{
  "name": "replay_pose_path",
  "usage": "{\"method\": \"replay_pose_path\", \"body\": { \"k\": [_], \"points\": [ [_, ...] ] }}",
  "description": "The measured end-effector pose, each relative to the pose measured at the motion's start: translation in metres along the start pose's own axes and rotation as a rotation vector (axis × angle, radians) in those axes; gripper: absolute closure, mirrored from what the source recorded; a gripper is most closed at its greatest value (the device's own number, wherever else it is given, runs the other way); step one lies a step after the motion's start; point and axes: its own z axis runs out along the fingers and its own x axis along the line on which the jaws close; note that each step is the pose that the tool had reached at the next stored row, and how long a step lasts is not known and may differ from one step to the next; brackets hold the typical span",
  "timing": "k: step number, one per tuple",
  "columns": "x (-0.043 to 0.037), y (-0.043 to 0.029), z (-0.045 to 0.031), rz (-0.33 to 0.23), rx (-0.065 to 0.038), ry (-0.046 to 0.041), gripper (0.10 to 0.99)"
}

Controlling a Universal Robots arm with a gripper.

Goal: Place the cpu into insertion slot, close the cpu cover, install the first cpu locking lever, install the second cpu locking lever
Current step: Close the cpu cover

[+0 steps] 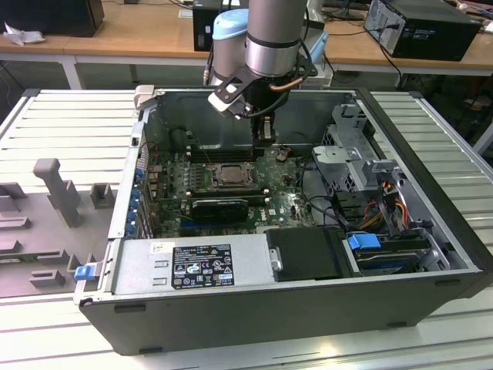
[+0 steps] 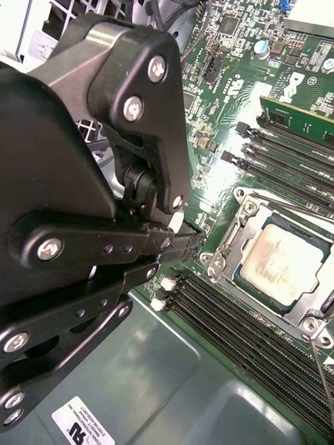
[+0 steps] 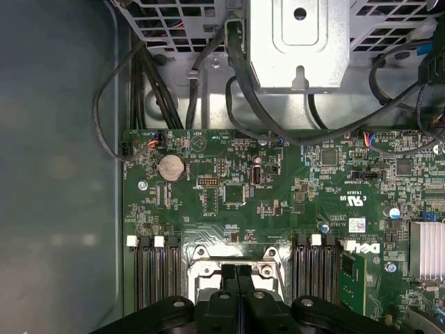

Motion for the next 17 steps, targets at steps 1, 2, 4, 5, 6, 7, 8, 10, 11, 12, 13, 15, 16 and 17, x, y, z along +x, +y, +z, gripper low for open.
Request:
{"method": "replay_pose_path", "body": {
  "k": [1, 2, 4, 5, 6, 7, 8, 10, 11, 12, 13, 15, 16, 17],
  "points": [
    [0.0, -0.0002, 0.0, 0.0, 0.0, -0.0001, 0.98],
    [0.0, -0.0005, 0.0, 0.0, 0.0, 0.0, 0.98],
    [0.0, -0.0015, 0.0, 0.0, 0.0, 0.0001, 0.98],
    [0.0, -0.0023, 0.0, 0.0, 0.0, 0.0, 0.98],
    [0.0, -0.003, 0.0, 0.0, 0.0, 0.0, 0.98],
    [0.0, -0.0038, 0.0, 0.0, 0.0, 0.0001, 0.98],
    [-0.0001, -0.0047, 0.0, 0.0, 0.0, 0.0001, 0.98],
    [-0.0001, -0.0065, 0.0, 0.0, 0.0, 0.0, 0.98],
    [-0.0001, -0.0072, 0.0, 0.0, 0.0, 0.0001, 0.98],
    [-0.0001, -0.0094, 0.0, 0.0, 0.0, 0.0003, 0.98],
    [-0.0001, -0.0107, 0.0, 0.0, 0.0, 0.0004, 0.98],
    [-0.0001, -0.0144, 0.0, 0.0, 0.0, 0.0004, 0.98],
    [-0.0001, -0.0157, 0.0001, 0.0, 0.0, 0.0005, 0.98],
    [-0.0002, -0.0178, 0.0017, 0.0, 0.0, 0.0006, 0.98]
  ]
}}
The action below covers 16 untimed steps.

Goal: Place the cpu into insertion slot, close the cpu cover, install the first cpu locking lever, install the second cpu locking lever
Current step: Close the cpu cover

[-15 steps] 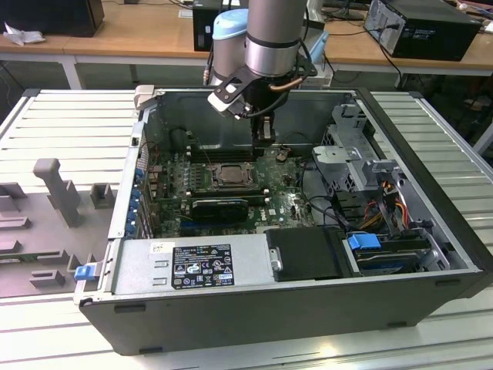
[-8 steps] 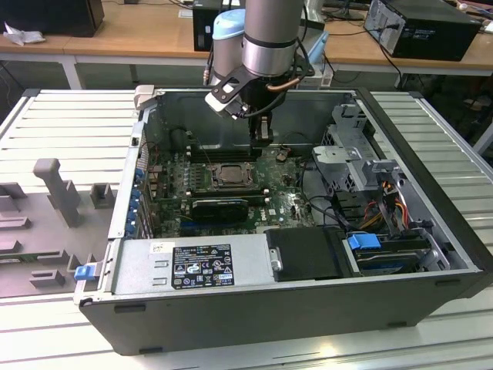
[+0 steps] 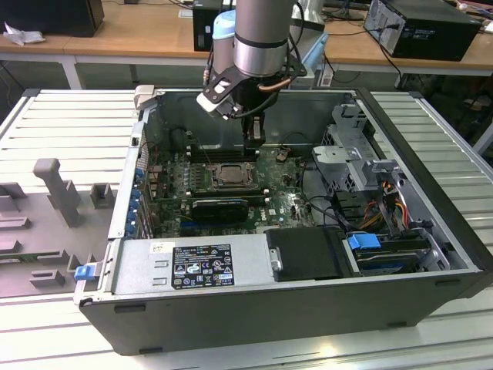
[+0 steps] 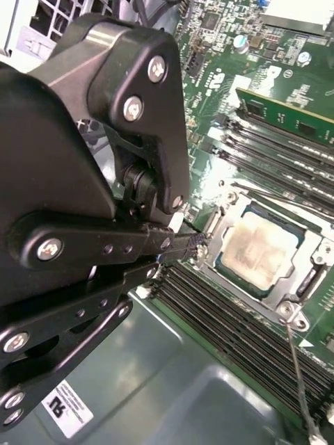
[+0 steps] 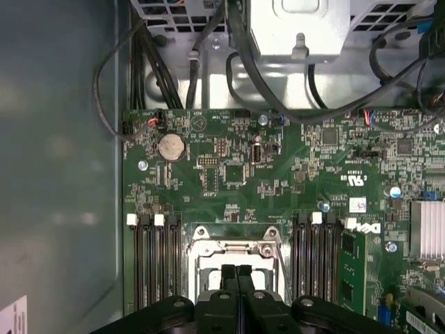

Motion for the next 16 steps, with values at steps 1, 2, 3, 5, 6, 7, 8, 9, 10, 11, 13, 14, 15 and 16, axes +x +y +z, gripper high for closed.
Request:
{"method": "replay_pose_path", "body": {
  "k": [1, 2, 3, 5, 6, 7, 8, 9, 10, 11, 13, 14, 15, 16],
  "points": [
    [-0.0001, -0.002, 0.0022, 0.0, 0.0, -0.0001, 0.98],
    [-0.0002, -0.0029, 0.0042, 0.0, 0.0, 0.0, 0.98],
    [-0.0003, -0.0053, 0.0073, -0.005, 0.0, 0.0, 0.98],
    [-0.0006, -0.0094, 0.0135, -0.023, 0.001, 0.0, 0.98],
    [-0.0007, -0.0105, 0.0168, -0.031, 0.001, 0.0, 0.98],
    [-0.0008, -0.0119, 0.0205, -0.04, 0.001, 0.0, 0.98],
    [-0.0009, -0.0138, 0.0228, -0.048, 0.001, 0.0002, 0.98],
    [-0.0009, -0.016, 0.0233, -0.052, 0.002, 0.0004, 0.98],
    [-0.001, -0.0197, 0.0235, -0.054, 0.002, 0.0004, 0.98],
    [-0.001, -0.0204, 0.0237, -0.055, 0.002, 0.0004, 0.98],
    [-0.0009, -0.0217, 0.0238, -0.055, 0.002, 0.0006, 0.98],
    [-0.0009, -0.0226, 0.0238, -0.055, 0.002, 0.0006, 0.98],
    [-0.001, -0.0232, 0.0238, -0.055, 0.002, 0.0006, 0.98],
    [-0.001, -0.0248, 0.0237, -0.055, 0.002, 0.0006, 0.98]
  ]
}}
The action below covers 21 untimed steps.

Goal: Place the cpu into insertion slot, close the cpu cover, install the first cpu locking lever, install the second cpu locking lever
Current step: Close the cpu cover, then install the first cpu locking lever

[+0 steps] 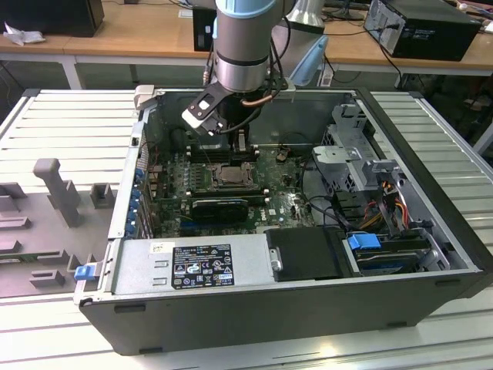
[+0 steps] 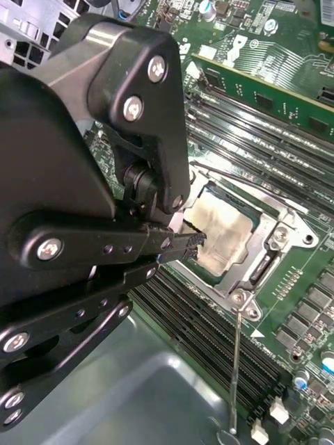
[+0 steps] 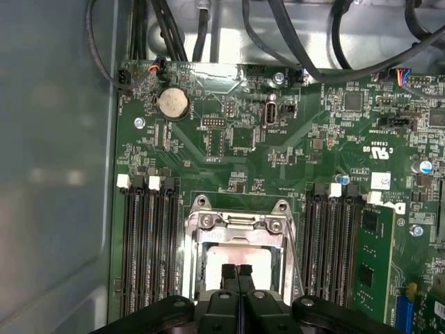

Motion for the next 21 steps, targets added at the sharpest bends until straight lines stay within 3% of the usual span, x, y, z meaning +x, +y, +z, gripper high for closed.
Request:
{"method": "replay_pose_path", "body": {
  "k": [5, 21],
  "points": [
    [0.0003, -0.0052, 0.0, 0.0, 0.0, 0.0, 0.98],
    [0.0005, -0.0057, -0.0099, 0.0, 0.0, -0.0002, 0.98]
  ]
}}
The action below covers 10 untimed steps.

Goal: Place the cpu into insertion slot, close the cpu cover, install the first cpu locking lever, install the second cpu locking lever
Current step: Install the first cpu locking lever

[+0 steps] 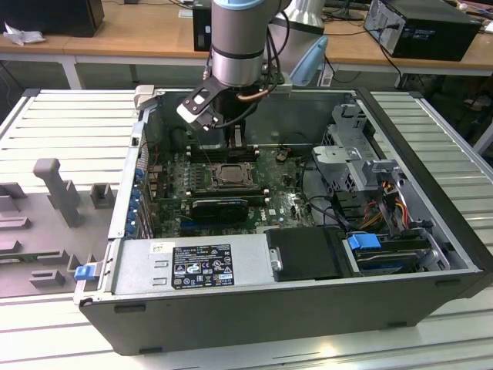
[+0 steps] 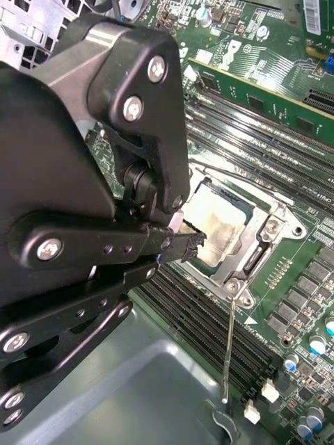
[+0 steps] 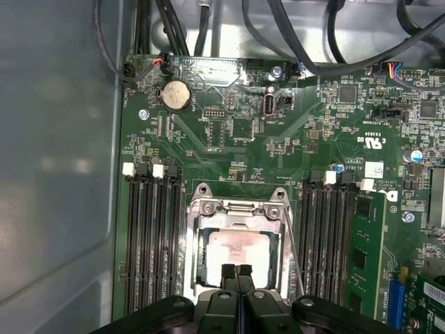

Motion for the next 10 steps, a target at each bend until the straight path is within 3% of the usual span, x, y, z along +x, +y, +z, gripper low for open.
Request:
{"method": "replay_pose_path", "body": {
  "k": [10],
  "points": [
    [0.0002, 0.0, -0.0065, 0.0, 0.0, 0.0001, 0.98]
  ]
}}
